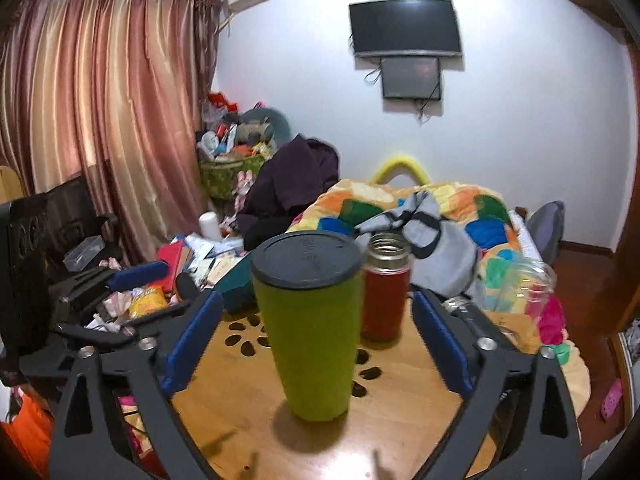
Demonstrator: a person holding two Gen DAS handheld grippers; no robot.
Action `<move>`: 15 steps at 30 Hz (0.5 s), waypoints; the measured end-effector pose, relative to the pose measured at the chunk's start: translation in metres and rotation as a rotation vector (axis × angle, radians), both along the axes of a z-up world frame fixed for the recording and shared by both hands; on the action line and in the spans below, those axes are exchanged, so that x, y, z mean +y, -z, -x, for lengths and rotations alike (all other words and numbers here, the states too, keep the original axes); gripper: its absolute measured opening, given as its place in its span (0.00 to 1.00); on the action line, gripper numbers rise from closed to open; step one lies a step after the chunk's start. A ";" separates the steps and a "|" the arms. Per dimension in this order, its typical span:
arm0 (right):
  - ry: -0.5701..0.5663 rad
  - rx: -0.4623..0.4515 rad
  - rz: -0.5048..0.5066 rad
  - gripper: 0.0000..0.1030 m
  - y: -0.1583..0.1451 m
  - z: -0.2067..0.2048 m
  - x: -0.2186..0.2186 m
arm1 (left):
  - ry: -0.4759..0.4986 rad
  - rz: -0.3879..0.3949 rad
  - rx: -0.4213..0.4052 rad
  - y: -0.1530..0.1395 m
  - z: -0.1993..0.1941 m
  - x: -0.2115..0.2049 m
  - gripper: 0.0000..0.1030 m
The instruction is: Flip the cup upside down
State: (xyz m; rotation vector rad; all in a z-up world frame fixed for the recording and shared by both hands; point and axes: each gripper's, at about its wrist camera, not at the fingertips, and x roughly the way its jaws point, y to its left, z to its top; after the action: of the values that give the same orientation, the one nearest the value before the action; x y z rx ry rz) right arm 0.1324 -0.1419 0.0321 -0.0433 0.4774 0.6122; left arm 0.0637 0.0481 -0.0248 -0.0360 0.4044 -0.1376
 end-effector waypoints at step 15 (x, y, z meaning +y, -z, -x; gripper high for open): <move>0.184 -0.093 -0.040 1.00 -0.016 0.062 -0.067 | -0.050 -0.061 -0.166 -0.027 0.060 -0.048 1.00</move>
State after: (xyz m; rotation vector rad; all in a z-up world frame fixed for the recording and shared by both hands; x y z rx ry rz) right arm 0.0706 -0.2087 0.0483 0.0100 0.3737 0.4367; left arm 0.0038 -0.0004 0.0022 0.0257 0.2415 -0.0777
